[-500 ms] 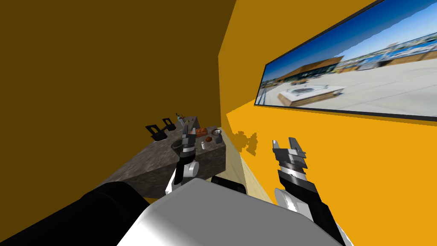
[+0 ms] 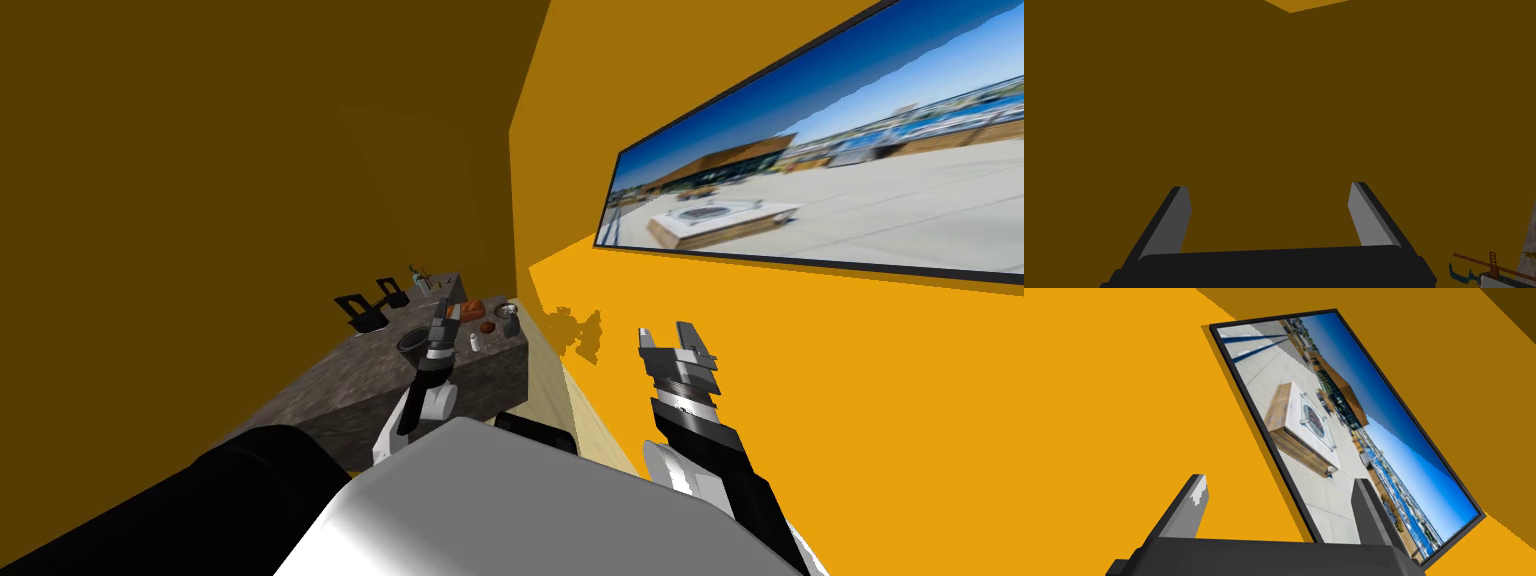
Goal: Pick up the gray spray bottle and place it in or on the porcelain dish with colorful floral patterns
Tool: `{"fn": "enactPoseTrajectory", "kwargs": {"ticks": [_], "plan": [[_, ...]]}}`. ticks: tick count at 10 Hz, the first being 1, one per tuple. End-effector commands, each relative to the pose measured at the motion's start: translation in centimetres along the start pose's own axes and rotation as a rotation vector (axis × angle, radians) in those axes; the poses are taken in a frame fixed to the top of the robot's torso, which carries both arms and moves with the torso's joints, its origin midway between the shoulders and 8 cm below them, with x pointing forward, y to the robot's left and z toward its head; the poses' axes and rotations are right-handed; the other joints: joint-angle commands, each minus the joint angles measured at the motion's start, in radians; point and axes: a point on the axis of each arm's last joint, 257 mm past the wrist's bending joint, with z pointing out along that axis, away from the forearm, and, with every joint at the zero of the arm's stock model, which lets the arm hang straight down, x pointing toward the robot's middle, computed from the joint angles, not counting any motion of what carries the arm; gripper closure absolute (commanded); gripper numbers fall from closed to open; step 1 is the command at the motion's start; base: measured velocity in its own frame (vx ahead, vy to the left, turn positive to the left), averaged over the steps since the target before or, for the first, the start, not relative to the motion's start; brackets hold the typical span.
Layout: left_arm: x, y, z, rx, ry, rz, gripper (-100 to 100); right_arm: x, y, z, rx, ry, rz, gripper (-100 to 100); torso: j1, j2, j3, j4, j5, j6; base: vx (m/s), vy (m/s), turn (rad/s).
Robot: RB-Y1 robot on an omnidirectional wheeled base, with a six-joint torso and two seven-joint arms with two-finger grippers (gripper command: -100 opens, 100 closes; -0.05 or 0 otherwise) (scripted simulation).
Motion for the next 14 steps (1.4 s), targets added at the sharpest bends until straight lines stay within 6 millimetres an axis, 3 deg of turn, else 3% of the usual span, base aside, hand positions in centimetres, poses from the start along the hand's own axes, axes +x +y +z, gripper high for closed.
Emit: {"fn": "enactPoseTrajectory", "kwargs": {"ticks": [1,13,14], "plan": [[0.4,1.5,-0.7,-0.03,0.051,0.05,-100,0.0,0.0,0.0,0.0,0.0,0.0,0,0.0,0.0,0.0,0.0,0.0,0.0,0.02,0.004,-0.052],[0.7,10.3,-6.3,-0.208,0.438,0.371,-100,0.0,0.0,0.0,0.0,0.0,0.0,0,0.0,0.0,0.0,0.0,0.0,0.0,0.013,0.0,-0.071],[0.8,10.3,-6.2,-0.204,0.456,0.379,-100,0.0,0.0,0.0,0.0,0.0,0.0,0,0.0,0.0,0.0,0.0,0.0,0.0,0.007,0.0,-0.05]]}}
